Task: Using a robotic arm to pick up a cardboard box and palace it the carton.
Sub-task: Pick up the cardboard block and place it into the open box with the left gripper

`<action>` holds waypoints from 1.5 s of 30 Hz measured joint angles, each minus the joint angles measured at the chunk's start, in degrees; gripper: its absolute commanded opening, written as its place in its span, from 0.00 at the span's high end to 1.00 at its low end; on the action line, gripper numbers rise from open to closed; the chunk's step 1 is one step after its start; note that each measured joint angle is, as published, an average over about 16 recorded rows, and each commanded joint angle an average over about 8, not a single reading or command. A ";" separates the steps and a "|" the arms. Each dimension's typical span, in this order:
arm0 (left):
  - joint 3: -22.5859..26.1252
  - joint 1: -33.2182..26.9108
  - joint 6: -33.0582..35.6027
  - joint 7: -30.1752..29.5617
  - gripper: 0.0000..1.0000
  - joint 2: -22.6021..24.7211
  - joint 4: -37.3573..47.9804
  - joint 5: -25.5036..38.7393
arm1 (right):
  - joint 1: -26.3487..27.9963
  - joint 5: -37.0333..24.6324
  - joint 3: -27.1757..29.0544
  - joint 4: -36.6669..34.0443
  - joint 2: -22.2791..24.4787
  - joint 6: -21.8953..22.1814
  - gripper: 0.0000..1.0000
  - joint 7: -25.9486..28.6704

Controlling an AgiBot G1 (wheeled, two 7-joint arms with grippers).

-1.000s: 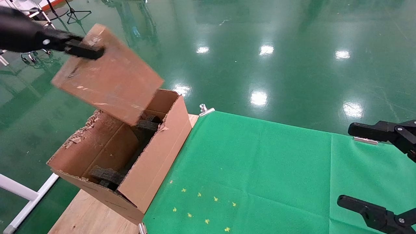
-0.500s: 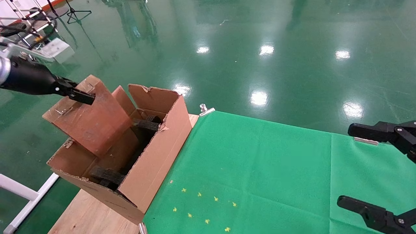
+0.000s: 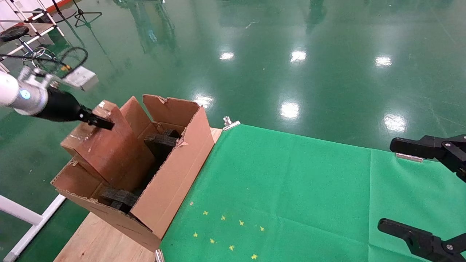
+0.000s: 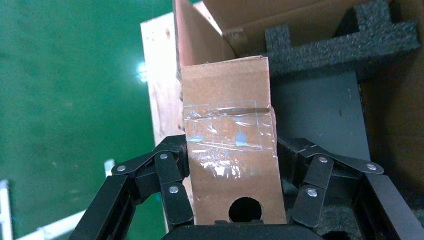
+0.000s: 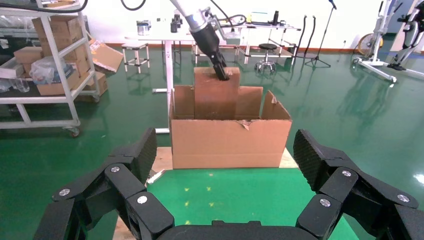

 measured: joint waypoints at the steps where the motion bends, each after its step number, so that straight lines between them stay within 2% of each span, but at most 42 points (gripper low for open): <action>1: -0.10 0.52 -0.66 -0.06 1.00 0.26 0.53 -0.15 | 0.00 0.00 0.00 0.00 0.00 0.00 0.00 0.00; 22: -1.95 11.84 -10.43 -0.48 1.00 3.71 5.52 -2.87 | 0.00 0.00 -0.01 0.00 0.00 0.00 0.00 0.00; 23: -1.98 12.20 -10.75 -0.53 0.92 3.83 5.58 -2.92 | 0.00 0.01 -0.01 0.00 0.00 0.00 0.00 0.00; 30: -2.11 13.81 -12.37 -0.92 0.05 4.35 5.78 -3.16 | -0.01 0.01 0.00 -0.01 0.01 0.01 0.00 0.00; 31: -2.11 13.93 -12.52 -0.96 0.00 4.39 5.79 -3.17 | -0.01 0.01 0.00 -0.01 0.01 0.01 0.00 0.00; 45: -2.06 14.00 -12.40 -0.99 0.00 4.34 5.86 -2.99 | -0.02 0.01 0.00 -0.02 0.01 0.02 0.00 0.00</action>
